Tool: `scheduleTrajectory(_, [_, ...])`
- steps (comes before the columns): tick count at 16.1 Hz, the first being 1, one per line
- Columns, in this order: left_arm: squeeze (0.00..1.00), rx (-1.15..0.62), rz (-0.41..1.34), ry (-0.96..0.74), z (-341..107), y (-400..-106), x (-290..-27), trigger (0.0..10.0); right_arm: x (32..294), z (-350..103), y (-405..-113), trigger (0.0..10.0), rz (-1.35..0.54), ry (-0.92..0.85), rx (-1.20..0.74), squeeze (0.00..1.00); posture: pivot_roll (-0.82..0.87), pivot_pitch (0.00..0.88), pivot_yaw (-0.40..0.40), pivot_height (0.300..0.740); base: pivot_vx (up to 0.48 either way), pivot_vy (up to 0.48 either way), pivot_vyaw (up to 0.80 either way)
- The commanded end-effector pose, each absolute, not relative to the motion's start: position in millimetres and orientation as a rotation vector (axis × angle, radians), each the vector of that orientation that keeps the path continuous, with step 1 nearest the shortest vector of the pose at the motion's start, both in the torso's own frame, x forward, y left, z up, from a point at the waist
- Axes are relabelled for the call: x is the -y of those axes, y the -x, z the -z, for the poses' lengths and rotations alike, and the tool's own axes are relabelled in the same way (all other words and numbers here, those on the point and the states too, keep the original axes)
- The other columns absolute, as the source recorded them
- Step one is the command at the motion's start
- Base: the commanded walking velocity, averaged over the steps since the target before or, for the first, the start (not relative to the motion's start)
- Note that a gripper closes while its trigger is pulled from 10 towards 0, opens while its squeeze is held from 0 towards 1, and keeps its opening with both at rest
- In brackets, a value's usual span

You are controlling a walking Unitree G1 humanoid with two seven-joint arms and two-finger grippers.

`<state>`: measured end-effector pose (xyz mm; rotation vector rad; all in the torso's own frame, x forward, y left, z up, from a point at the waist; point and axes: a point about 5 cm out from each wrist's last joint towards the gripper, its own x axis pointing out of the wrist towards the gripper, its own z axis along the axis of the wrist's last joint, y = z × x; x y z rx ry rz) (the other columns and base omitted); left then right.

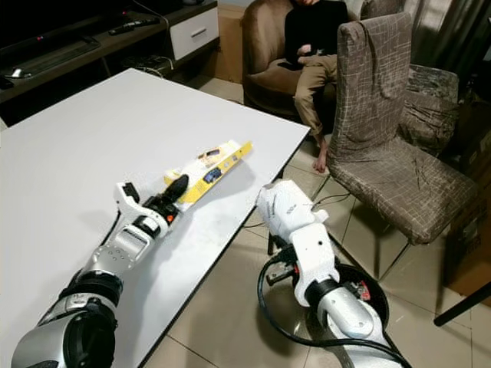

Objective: Picking trash to rubbish bin

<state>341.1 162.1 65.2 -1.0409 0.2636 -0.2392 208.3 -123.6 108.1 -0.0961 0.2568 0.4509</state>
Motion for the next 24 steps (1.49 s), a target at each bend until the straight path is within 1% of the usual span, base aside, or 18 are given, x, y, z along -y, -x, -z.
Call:
scheduleTrajectory(1, [0.0, -0.31, 0.244, 1.041, -60, -339, -157, 0.0, 122, -111, -209, 10.0, -0.466, 0.104, -0.237, 0.0, -0.12, 0.012, 0.027, 0.74, 0.0, 0.0, 0.0])
scheduleTrajectory(3, [0.0, -0.301, 0.221, 1.067, -60, -340, -158, 0.0, 121, -111, -209, 10.0, -0.472, 0.108, -0.235, 0.0, -0.12, 0.01, 0.029, 0.74, 0.0, 0.0, 0.0])
scheduleTrajectory(12, [0.0, -0.274, 0.222, 1.102, -62, -341, -159, 0.0, 121, -110, -210, 10.0, -0.478, 0.123, -0.229, 0.0, -0.12, 0.008, 0.028, 0.74, 0.0, 0.0, 0.0])
scheduleTrajectory(16, [0.0, -0.249, 0.291, 1.098, -66, -341, -154, 0.0, 121, -109, -211, 10.0, -0.478, 0.127, -0.227, 0.0, -0.11, 0.003, 0.026, 0.74, 0.0, 0.0, 0.0])
scheduleTrajectory(19, [0.0, -0.197, 0.322, 1.132, -73, -343, -149, 0.0, 119, -108, -215, 10.0, -0.482, 0.134, -0.214, 0.0, -0.1, 0.0, 0.026, 0.74, 0.0, 0.0, 0.0])
scheduleTrajectory(21, [0.0, -0.148, 0.346, 1.125, -83, -347, -150, 0.0, 120, -111, -222, 10.0, -0.472, 0.136, -0.189, 0.0, -0.09, 0.0, 0.029, 0.74, 0.0, 0.0, 0.0])
scheduleTrajectory(22, [0.0, -0.128, 0.356, 1.114, -89, -348, -151, 0.0, 120, -112, -226, 10.0, -0.464, 0.137, -0.176, 0.0, -0.09, 0.0, 0.03, 0.74, 0.0, 0.0, 0.0])
scheduleTrajectory(23, [0.0, -0.099, 0.378, 1.054, -95, -348, -152, 0.0, 121, -114, -230, 10.0, -0.456, 0.143, -0.159, 0.0, -0.09, 0.0, 0.032, 0.74, 0.0, 0.0, 0.0])
scheduleTrajectory(24, [0.0, -0.019, 0.417, 0.909, -113, -345, -155, 0.0, 124, -118, -236, 10.0, -0.418, 0.146, -0.117, 0.0, -0.08, 0.0, 0.03, 0.74, 0.0, 0.0, 0.0])
